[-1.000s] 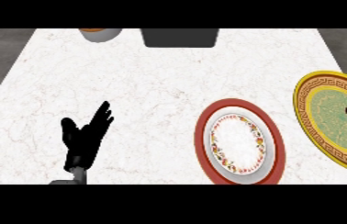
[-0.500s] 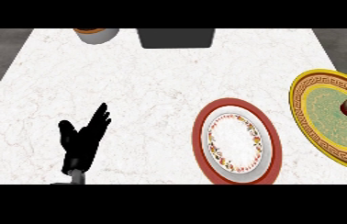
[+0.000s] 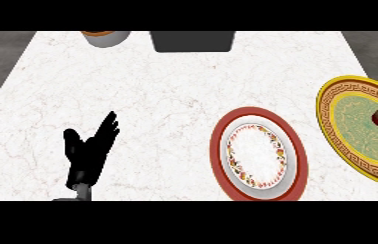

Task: Pick the cupcake from the plate and place it in the plate

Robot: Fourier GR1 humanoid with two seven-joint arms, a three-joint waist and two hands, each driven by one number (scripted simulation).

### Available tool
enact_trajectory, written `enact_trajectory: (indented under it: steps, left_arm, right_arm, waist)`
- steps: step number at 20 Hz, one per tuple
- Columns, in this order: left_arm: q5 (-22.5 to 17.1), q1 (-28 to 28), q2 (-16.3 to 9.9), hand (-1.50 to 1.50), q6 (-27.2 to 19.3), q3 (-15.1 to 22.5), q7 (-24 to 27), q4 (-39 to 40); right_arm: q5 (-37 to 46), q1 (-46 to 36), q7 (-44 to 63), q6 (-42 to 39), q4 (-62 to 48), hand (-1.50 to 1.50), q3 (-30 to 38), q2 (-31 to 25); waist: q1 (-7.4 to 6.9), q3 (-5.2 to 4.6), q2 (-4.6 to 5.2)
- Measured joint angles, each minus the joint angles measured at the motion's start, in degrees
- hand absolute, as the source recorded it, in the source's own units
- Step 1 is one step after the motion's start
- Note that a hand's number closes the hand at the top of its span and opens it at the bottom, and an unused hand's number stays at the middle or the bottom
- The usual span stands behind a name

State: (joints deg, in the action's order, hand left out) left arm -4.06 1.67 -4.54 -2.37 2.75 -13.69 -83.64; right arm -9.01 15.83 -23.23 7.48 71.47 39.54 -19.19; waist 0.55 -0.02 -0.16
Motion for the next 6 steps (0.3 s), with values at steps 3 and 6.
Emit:
enact_trajectory:
  steps: [3,6]
  left_arm:
    - [0.0,0.0,0.2,0.0,0.2,-0.1,-0.4,-0.2]
    - [0.0,0.7,0.2,0.0,0.7,0.0,-0.3,-1.0]
  right_arm:
    - [1.6,2.7,-0.1,0.5,3.1,-1.5,-0.7,2.6]
    - [2.6,6.2,0.8,0.6,7.2,-1.5,-1.2,5.2]
  waist:
    - [-0.17,-0.01,0.05]
    - [-0.22,0.01,0.07]
